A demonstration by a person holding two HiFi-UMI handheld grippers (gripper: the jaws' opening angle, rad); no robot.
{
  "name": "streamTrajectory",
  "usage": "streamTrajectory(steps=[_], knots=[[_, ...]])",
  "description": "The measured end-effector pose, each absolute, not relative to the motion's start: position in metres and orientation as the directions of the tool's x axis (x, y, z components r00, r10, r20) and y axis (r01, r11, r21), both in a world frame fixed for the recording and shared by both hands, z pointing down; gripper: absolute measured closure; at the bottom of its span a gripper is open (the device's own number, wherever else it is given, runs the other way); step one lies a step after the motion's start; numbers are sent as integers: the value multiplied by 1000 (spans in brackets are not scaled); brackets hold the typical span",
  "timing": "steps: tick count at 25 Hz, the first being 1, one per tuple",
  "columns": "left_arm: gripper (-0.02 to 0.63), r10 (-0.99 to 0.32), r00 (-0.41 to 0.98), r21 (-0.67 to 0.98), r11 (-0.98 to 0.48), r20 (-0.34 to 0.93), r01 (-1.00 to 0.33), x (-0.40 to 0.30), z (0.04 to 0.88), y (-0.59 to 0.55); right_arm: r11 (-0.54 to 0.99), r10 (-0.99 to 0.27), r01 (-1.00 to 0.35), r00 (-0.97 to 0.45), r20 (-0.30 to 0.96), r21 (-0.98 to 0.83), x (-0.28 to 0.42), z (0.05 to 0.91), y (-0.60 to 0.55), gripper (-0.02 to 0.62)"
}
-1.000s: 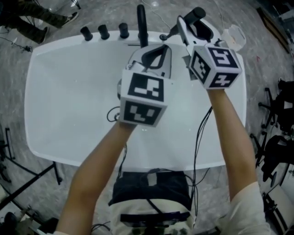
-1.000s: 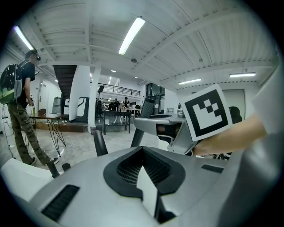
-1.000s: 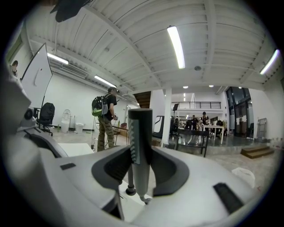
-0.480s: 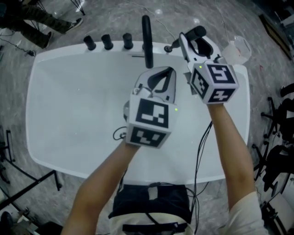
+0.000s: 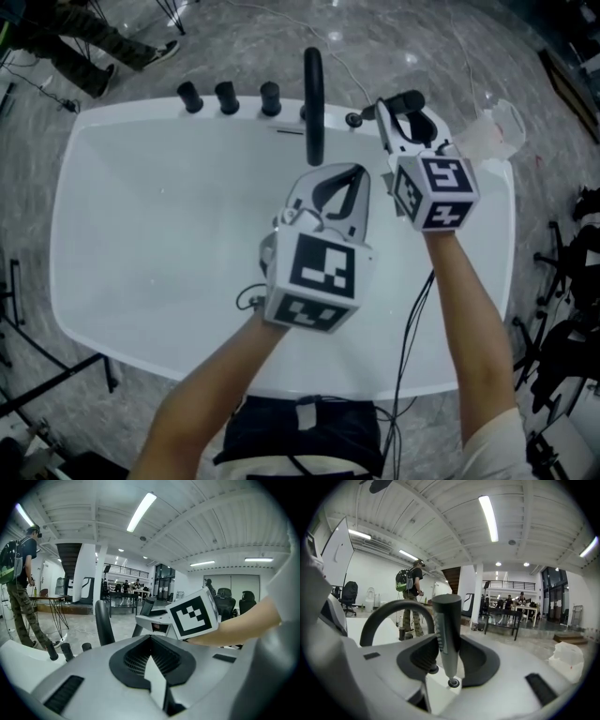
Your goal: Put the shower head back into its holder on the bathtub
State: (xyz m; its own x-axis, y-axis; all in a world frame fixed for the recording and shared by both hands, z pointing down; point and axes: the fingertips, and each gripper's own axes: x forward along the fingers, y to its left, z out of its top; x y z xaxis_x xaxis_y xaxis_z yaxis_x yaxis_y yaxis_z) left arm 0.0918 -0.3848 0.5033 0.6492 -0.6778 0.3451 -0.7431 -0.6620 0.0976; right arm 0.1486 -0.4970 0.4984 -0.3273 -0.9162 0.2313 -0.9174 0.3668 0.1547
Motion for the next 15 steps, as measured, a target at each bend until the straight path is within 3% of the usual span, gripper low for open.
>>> streamTrajectory(steps=[15], knots=[[602,-666,648,40,-685,369,-727,96,509,-387,367,-899,-915,-303,315,166,158,557,-522,456]])
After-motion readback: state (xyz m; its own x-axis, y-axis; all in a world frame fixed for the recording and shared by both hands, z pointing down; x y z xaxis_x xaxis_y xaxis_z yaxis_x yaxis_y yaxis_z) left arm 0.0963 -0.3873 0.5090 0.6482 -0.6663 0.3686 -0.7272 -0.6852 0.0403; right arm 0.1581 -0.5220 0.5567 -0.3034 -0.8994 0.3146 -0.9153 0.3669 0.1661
